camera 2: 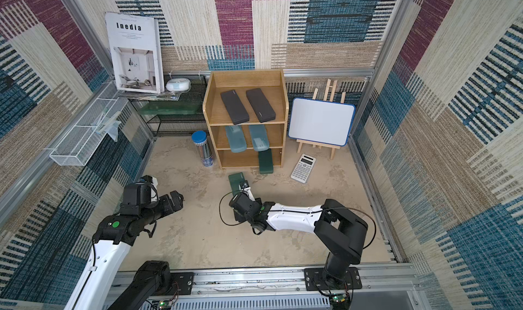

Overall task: Place the pencil cases on the shelf according to color
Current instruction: Pick up the pencil case from the center of the board, then place the pencil case on the shelf.

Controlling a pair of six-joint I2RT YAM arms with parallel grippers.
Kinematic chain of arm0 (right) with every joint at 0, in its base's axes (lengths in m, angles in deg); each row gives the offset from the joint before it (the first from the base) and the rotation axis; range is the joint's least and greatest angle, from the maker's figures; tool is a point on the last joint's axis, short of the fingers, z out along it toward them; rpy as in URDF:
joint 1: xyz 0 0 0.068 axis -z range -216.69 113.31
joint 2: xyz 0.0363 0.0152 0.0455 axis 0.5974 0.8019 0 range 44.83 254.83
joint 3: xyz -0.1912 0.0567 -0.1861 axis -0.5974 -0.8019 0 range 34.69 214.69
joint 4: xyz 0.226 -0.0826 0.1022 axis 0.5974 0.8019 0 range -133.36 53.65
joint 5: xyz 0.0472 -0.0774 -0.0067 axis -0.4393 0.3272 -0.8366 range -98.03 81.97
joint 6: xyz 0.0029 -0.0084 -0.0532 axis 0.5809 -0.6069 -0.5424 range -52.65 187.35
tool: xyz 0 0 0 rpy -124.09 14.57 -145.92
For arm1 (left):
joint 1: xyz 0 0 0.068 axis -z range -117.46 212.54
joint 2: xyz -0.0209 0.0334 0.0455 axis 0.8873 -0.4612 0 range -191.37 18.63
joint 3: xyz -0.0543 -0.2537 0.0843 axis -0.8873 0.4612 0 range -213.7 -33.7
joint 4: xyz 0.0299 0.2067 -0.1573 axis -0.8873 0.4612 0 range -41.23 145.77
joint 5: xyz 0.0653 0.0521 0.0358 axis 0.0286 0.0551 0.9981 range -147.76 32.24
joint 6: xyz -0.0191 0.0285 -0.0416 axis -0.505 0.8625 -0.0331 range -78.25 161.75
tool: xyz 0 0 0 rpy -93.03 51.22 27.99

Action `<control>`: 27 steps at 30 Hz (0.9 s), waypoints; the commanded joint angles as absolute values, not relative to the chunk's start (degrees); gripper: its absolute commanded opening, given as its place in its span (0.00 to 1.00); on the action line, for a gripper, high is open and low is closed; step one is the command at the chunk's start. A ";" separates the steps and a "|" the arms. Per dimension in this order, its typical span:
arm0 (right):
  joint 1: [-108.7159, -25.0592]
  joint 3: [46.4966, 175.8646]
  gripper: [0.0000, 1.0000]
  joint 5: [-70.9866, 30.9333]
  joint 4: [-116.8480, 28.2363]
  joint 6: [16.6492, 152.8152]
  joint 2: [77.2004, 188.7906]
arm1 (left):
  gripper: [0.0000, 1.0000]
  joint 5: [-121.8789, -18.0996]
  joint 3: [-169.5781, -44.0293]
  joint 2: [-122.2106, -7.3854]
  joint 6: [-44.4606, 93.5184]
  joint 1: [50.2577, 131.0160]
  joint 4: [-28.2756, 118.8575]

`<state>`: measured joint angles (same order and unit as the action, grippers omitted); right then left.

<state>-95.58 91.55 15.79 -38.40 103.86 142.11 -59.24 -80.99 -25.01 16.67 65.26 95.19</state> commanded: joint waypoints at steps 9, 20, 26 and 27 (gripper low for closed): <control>-84.56 110.18 0.53 10.16 -40.95 104.28 158.30 | 0.99 -63.64 -80.29 -24.61 17.67 65.17 93.06; -82.48 122.36 0.66 9.59 -36.66 107.96 169.61 | 1.00 -65.58 -80.19 -24.02 17.93 65.18 92.64; -82.47 121.55 0.91 8.45 -36.41 107.62 168.32 | 0.99 -66.20 -80.17 -23.74 18.17 65.17 92.38; -82.49 120.97 0.92 8.49 -36.50 107.56 167.58 | 1.00 -66.20 -80.19 -23.65 18.24 65.17 92.37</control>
